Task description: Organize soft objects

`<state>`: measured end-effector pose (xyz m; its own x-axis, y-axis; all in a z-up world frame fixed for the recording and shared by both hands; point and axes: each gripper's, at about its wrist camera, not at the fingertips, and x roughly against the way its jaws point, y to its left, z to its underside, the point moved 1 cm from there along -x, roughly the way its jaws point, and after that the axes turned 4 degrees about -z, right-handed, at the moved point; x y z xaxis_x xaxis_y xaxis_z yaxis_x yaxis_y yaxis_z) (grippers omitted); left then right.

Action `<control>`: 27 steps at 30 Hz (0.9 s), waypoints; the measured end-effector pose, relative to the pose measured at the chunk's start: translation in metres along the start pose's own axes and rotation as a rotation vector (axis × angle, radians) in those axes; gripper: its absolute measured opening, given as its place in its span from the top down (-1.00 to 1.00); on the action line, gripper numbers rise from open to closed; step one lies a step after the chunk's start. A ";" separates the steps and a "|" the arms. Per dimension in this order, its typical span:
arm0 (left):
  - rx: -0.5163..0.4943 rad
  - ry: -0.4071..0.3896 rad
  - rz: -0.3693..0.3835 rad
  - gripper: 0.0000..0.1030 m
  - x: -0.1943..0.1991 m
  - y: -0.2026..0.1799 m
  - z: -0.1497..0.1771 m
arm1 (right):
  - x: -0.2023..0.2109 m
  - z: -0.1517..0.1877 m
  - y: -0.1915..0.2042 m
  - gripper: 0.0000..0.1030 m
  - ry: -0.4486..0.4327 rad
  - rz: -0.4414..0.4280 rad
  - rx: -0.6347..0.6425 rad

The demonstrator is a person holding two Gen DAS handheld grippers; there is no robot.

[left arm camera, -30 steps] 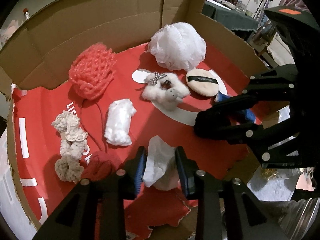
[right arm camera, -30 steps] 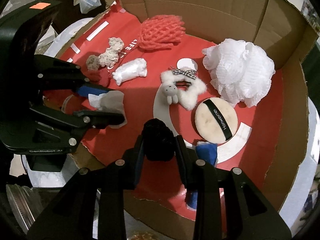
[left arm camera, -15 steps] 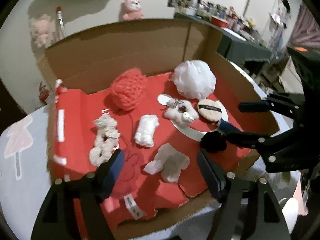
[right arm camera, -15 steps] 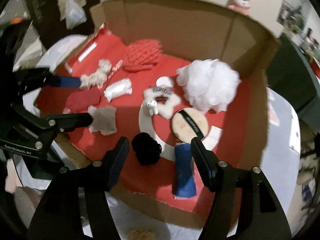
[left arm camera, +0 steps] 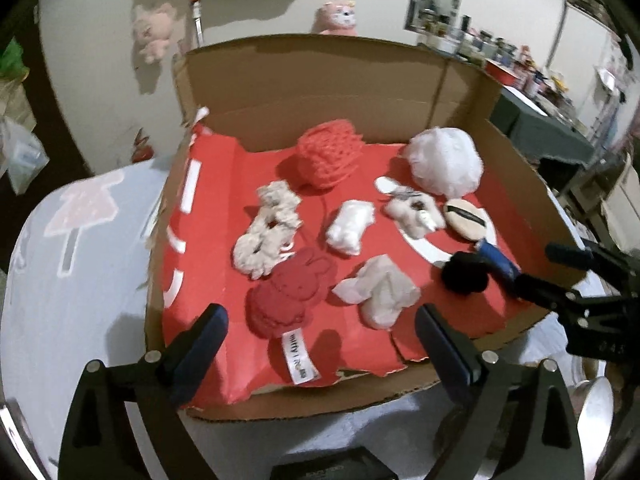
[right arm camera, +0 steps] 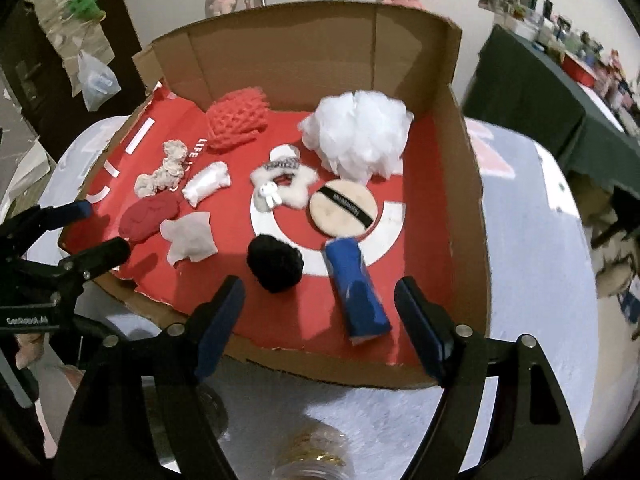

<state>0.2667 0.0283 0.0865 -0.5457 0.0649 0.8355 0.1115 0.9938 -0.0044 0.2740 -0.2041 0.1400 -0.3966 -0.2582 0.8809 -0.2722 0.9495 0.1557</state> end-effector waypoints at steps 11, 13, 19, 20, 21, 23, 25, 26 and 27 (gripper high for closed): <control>0.001 0.018 -0.061 -0.87 -0.010 0.002 0.009 | -0.010 0.010 0.000 -0.49 0.009 0.010 -0.026; -0.001 0.033 -0.048 -0.87 -0.012 0.001 0.009 | -0.010 0.010 0.000 -0.49 0.008 0.005 -0.030; 0.002 0.040 -0.058 -0.87 -0.014 0.002 0.008 | -0.011 0.011 -0.001 -0.49 0.010 0.025 -0.029; 0.002 0.041 -0.060 -0.87 -0.014 0.002 0.009 | -0.011 0.011 -0.002 -0.49 0.010 0.026 -0.030; 0.002 0.040 -0.061 -0.87 -0.014 0.002 0.008 | -0.011 0.011 -0.002 -0.49 0.009 0.031 -0.029; 0.003 0.039 -0.065 -0.87 -0.014 0.002 0.008 | -0.012 0.011 -0.002 -0.49 0.009 0.033 -0.025; 0.001 0.042 -0.063 -0.87 -0.015 0.002 0.009 | -0.012 0.012 -0.003 -0.49 0.010 0.032 -0.027; 0.002 0.045 -0.062 -0.87 -0.016 0.002 0.008 | -0.012 0.012 -0.003 -0.49 0.010 0.031 -0.029; 0.003 0.046 -0.063 -0.87 -0.015 0.003 0.008 | -0.012 0.012 -0.004 -0.49 0.010 0.031 -0.029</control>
<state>0.2685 0.0306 0.0690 -0.5126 -0.0015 0.8586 0.0757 0.9960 0.0469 0.2691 -0.2066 0.1237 -0.3959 -0.2266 0.8899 -0.2339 0.9620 0.1409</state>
